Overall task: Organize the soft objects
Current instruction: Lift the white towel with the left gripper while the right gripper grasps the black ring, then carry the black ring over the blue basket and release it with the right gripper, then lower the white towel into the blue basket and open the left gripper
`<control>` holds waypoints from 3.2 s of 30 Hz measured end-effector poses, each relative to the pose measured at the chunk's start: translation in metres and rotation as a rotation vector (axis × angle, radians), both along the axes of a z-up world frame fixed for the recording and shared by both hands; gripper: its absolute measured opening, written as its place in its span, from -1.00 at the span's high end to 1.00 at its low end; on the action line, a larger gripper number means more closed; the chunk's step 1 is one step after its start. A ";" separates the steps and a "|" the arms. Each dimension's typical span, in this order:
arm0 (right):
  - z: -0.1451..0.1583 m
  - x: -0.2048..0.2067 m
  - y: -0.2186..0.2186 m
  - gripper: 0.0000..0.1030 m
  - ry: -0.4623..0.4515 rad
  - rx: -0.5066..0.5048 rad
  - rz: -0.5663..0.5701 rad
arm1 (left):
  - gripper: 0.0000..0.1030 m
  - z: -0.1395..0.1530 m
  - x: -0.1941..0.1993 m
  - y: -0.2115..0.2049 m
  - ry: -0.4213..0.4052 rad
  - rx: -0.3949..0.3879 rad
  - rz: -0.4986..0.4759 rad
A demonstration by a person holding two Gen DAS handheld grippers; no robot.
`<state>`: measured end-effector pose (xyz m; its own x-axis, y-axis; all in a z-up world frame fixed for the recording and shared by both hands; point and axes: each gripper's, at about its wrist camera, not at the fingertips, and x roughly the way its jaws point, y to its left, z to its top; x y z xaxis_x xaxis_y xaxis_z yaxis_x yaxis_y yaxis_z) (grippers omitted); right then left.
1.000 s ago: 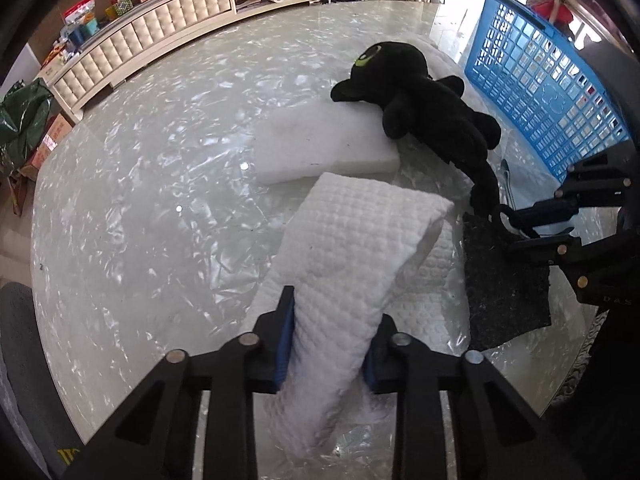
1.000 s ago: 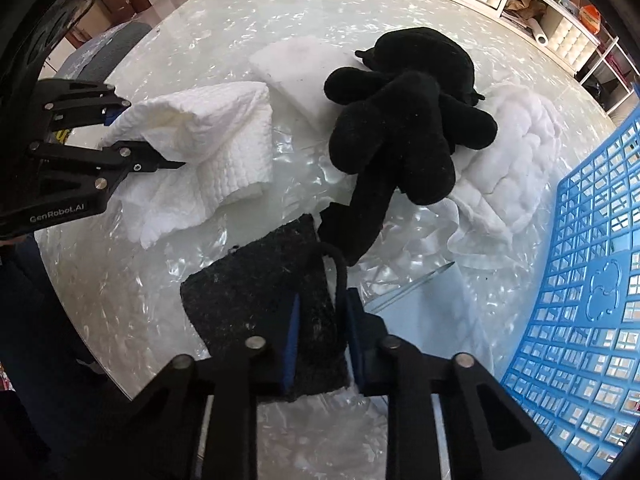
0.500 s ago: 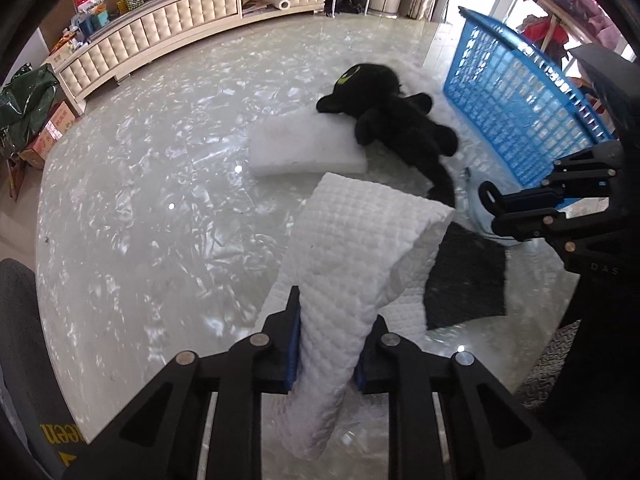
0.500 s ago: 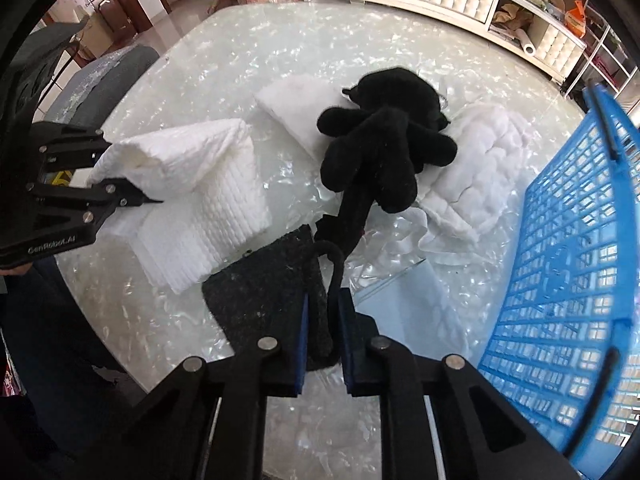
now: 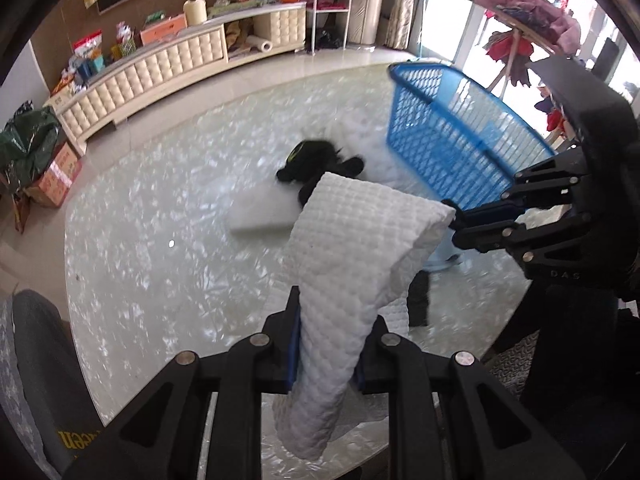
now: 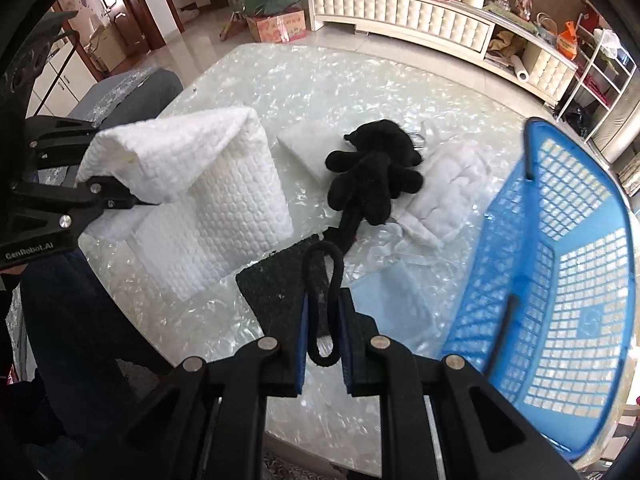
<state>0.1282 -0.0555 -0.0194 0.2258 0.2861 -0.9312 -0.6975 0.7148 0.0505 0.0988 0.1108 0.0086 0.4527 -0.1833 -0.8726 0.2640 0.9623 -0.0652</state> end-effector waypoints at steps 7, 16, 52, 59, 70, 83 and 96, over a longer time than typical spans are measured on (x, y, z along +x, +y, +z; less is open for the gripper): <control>0.022 -0.005 -0.035 0.75 -0.028 0.000 -0.041 | 0.64 0.023 0.005 -0.029 -0.035 -0.019 -0.056; 0.033 0.012 -0.088 0.75 -0.050 -0.002 -0.132 | 0.64 0.036 0.025 -0.069 -0.046 -0.026 -0.118; -0.017 0.066 -0.135 -0.09 -0.004 -0.142 -0.194 | 0.64 0.043 0.056 -0.119 -0.031 -0.016 -0.184; 0.000 0.057 -0.142 -0.59 -0.052 -0.116 -0.208 | 0.64 0.051 0.063 -0.130 -0.041 -0.006 -0.203; 0.021 0.052 -0.172 -0.82 -0.077 -0.060 -0.289 | 0.64 0.066 0.091 -0.158 -0.088 0.006 -0.261; 0.037 0.054 -0.195 -0.82 -0.103 -0.028 -0.376 | 0.64 0.044 0.126 -0.196 -0.075 0.009 -0.352; 0.017 0.068 -0.213 -0.82 -0.049 -0.031 -0.424 | 0.64 0.004 0.159 -0.227 -0.025 0.111 -0.412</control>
<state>0.1961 -0.2685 -0.0022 0.3618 0.1303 -0.9231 -0.3426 0.9395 -0.0017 0.2575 -0.1164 0.0127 0.3827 -0.2588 -0.8869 0.6280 0.7770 0.0442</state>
